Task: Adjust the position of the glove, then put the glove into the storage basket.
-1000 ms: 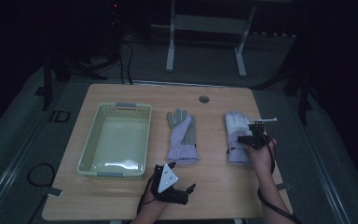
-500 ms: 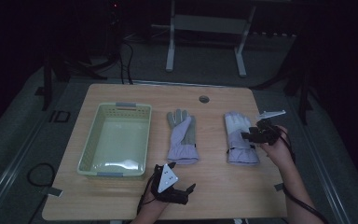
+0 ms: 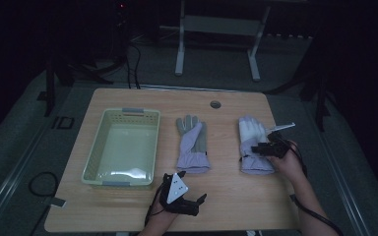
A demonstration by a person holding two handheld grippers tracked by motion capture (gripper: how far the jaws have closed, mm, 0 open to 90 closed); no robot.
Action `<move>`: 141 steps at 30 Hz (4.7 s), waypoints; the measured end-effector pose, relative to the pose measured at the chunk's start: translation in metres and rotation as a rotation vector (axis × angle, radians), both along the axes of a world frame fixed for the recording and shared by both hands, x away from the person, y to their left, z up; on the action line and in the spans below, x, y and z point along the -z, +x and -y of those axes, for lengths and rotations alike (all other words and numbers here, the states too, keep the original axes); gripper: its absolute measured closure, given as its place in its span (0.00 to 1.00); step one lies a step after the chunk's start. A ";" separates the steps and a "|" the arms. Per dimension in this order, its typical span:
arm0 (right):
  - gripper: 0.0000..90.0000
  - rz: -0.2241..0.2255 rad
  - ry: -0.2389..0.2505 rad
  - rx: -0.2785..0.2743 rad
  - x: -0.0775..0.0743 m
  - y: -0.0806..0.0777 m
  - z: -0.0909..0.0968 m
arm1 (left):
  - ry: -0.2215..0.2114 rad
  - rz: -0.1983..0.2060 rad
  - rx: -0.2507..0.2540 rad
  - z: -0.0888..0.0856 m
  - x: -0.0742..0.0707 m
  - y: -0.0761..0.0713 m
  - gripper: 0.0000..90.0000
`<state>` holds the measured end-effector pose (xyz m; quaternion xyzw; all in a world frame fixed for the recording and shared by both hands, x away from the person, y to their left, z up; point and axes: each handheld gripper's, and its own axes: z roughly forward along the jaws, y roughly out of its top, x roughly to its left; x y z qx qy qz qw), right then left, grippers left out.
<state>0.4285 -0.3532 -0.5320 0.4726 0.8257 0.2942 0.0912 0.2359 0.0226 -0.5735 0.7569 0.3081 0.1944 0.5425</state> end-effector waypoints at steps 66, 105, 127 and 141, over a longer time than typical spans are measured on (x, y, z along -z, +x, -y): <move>0.89 -0.083 -0.005 -0.066 -0.076 -0.001 -0.234 | 0.009 0.013 0.005 0.000 0.000 -0.002 0.00; 0.15 0.057 0.103 -0.285 -0.067 -0.015 -0.192 | 0.007 -0.008 -0.020 0.000 0.000 0.000 0.00; 0.15 0.263 0.063 -0.336 -0.074 -0.025 -0.140 | -0.034 -0.089 -0.059 -0.002 -0.068 0.029 0.00; 0.32 0.262 0.132 -0.258 -0.066 -0.003 -0.153 | 0.163 -0.245 -0.293 0.004 -0.099 0.109 0.09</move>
